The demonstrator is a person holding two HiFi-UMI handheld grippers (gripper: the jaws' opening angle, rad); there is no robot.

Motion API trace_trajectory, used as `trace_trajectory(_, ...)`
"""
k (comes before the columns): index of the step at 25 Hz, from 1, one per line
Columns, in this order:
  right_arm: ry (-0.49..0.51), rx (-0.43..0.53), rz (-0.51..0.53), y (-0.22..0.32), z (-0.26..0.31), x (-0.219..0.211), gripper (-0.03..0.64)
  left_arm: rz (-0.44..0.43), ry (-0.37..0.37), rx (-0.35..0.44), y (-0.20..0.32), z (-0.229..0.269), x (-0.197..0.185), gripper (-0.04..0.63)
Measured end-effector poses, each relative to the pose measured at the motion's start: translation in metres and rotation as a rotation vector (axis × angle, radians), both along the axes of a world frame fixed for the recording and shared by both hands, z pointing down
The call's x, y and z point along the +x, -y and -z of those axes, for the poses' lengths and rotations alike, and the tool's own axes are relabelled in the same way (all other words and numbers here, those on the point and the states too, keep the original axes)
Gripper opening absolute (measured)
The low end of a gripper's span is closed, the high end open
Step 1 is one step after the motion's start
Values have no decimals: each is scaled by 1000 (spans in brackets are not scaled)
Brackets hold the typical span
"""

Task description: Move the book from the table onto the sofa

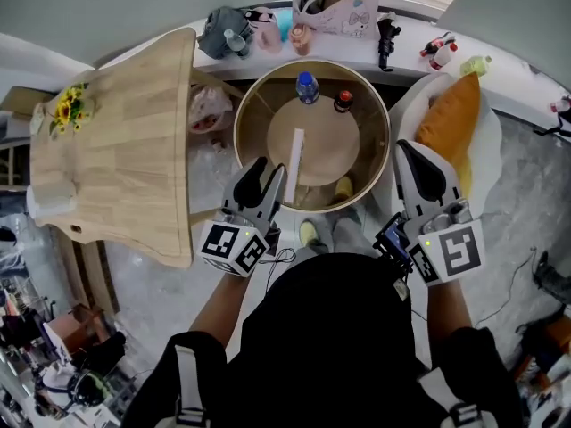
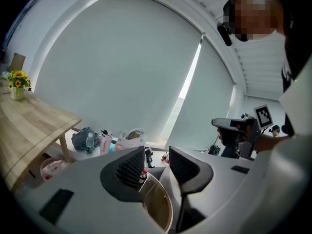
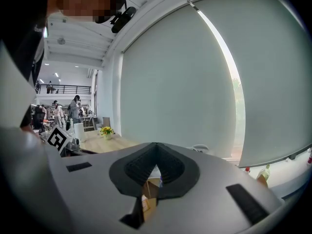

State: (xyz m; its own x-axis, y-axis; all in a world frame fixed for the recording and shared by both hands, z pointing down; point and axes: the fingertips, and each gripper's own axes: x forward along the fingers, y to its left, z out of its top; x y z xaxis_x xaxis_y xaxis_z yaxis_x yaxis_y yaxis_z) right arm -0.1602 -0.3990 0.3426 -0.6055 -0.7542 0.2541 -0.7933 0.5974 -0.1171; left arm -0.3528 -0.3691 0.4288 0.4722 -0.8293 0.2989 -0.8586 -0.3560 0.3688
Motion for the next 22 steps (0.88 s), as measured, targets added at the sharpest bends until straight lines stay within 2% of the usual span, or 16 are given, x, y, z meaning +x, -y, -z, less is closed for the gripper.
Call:
trace_trajectory(6,-21,-62,14,29,-32,12,9,-18,84,-97,21,-57,11,239)
trace_trajectory(10,-20,-108,22,42,-53,17,9,-33,113,-185,25,-106,16,251)
trace_trajectory(17,-17,-170,59,52,-80,16,9,-5,215,-388,18,-203,3,296)
trace_trajectory(22,-18,-209,76,60,-97,21,9,20,223,-523,7,-258,2,308)
